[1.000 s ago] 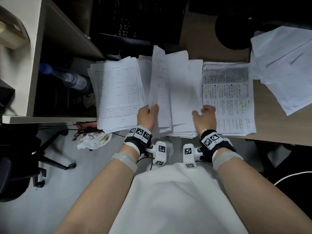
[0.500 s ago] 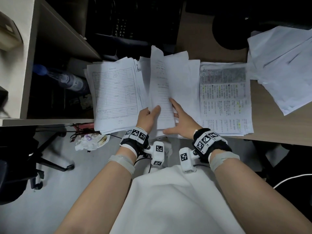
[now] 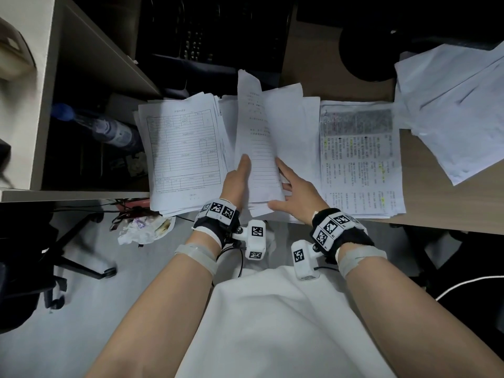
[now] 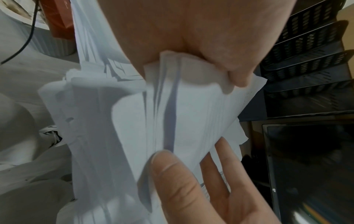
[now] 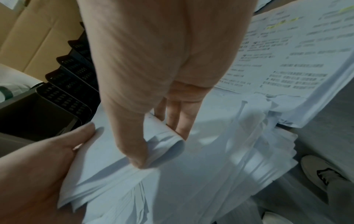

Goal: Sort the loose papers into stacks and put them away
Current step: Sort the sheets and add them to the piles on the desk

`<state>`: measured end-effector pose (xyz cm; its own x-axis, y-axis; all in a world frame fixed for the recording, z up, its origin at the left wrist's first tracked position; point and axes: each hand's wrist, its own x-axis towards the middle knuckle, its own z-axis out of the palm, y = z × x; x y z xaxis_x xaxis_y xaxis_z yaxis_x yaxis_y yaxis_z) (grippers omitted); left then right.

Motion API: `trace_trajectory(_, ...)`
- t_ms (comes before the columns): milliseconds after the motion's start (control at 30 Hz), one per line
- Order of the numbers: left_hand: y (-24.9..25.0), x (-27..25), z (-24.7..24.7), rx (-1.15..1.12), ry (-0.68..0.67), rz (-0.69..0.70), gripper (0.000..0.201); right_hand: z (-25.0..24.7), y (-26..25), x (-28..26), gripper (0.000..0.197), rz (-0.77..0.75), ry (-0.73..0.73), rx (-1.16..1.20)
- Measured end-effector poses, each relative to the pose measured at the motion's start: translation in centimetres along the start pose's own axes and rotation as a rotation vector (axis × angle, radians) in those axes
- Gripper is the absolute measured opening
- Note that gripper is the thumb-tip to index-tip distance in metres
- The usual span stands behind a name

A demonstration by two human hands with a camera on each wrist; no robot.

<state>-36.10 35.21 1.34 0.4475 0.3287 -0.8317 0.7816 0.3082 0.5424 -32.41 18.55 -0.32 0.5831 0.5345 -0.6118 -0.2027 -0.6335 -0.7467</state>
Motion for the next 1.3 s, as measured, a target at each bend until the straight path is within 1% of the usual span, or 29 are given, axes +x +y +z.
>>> trace_trajectory(33,-0.1,0.2,0.0,0.020,-0.013,0.005,0.050,0.1,-0.1,-0.1,0.115,-0.002,0.008,-0.023)
trace_trajectory(100,-0.7,0.7,0.1,0.015,-0.057,0.048,0.079,0.3,-0.4,-0.2,0.120,-0.002,0.023,-0.040)
trace_trajectory(133,-1.1,0.9,0.1,-0.023,-0.048,0.100,0.085,0.4,-0.6,-0.3,0.120,-0.008,0.035,-0.033)
trace_trajectory(167,-1.2,0.9,0.2,-0.055,-0.028,0.150,0.081,0.5,-0.6,-0.2,0.119,-0.017,0.052,-0.024)
trace_trajectory(200,-1.7,1.4,0.2,-0.041,-0.010,0.182,0.074,0.5,-0.7,-0.2,0.116,-0.030,0.067,-0.017)
trace_trajectory(233,-2.4,2.7,0.1,-0.015,0.013,0.195,0.075,0.4,-0.8,-0.2,0.113,-0.041,0.078,-0.012)
trace_trajectory(300,-3.5,4.9,-0.3,0.031,0.028,0.195,0.092,0.2,-1.0,-0.3,0.107,-0.052,0.071,0.000)
trace_trajectory(333,-3.6,5.0,-0.3,0.035,0.020,0.201,0.095,0.2,-1.1,-0.4,0.106,-0.051,0.060,0.010)
trace_trajectory(367,-3.3,4.6,-0.3,0.023,0.003,0.210,0.095,0.1,-1.3,-0.6,0.105,-0.048,0.047,0.026)
trace_trajectory(433,-0.6,1.2,-0.2,-0.013,-0.028,0.210,0.096,0.0,-1.4,-0.8,0.103,-0.038,0.025,0.080)
trace_trajectory(500,-0.1,0.3,-0.2,-0.025,-0.037,0.170,0.107,-0.1,-1.6,-1.0,0.097,-0.041,0.006,0.164)
trace_trajectory(533,0.2,-0.2,-0.3,-0.079,-0.045,0.144,0.108,-0.2,-1.7,-1.1,0.092,-0.045,-0.001,0.200)
trace_trajectory(567,0.5,-0.5,-0.4,-0.154,-0.052,0.129,0.101,-0.3,-1.8,-1.1,0.088,-0.043,-0.005,0.228)
trace_trajectory(600,0.8,-0.8,-0.4,-0.197,-0.046,0.124,0.089,-0.4,-2.0,-1.2,0.085,-0.035,-0.008,0.257)
trace_trajectory(633,1.0,-1.1,-0.5,-0.193,-0.040,0.120,0.081,-0.5,-2.0,-1.2,0.084,-0.025,-0.009,0.278)
trace_trajectory(700,1.1,-1.3,-0.7,-0.096,-0.045,0.142,0.066,-0.7,-2.1,-1.2,0.084,-0.011,-0.005,0.289)
trace_trajectory(767,1.0,-1.4,-0.8,-0.024,-0.054,0.205,0.032,-0.9,-2.3,-1.3,0.087,-0.010,0.003,0.277)
trace_trajectory(800,0.7,-1.2,-0.9,0.006,-0.040,0.222,0.023,-1.0,-2.5,-1.5,0.086,-0.017,0.009,0.277)
trace_trajectory(833,0.5,-1.2,-0.9,0.023,-0.023,0.227,0.018,-1.1,-2.6,-1.8,0.083,-0.024,0.020,0.281)
trace_trajectory(900,-0.1,-0.9,-1.1,0.011,0.015,0.251,0.016,-1.5,-2.7,-2.2,0.072,-0.037,0.057,0.294)
trace_trajectory(1000,-0.5,-1.2,-0.9,-0.006,0.062,0.260,0.034,-2.0,-2.7,-2.8,0.051,-0.027,0.181,0.353)
trace_trajectory(1067,-0.6,-1.7,-0.5,-0.015,0.067,0.275,0.033,-2.4,-2.7,-3.3,0.037,0.003,0.269,0.426)
trace_trajectory(1100,-0.7,-1.8,-0.4,-0.016,0.082,0.281,0.030,-2.7,-2.8,-3.5,0.035,0.020,0.285,0.447)
trace_trajectory(1200,-0.8,-2.5,0.4,0.024,0.093,0.330,0.016,-3.5,-3.3,-4.0,0.038,0.048,0.243,0.407)
trace_trajectory(1300,-0.9,-3.6,1.8,0.045,0.104,0.362,0.017,-4.6,-3.6,-4.6,0.029,0.022,0.205,0.370)
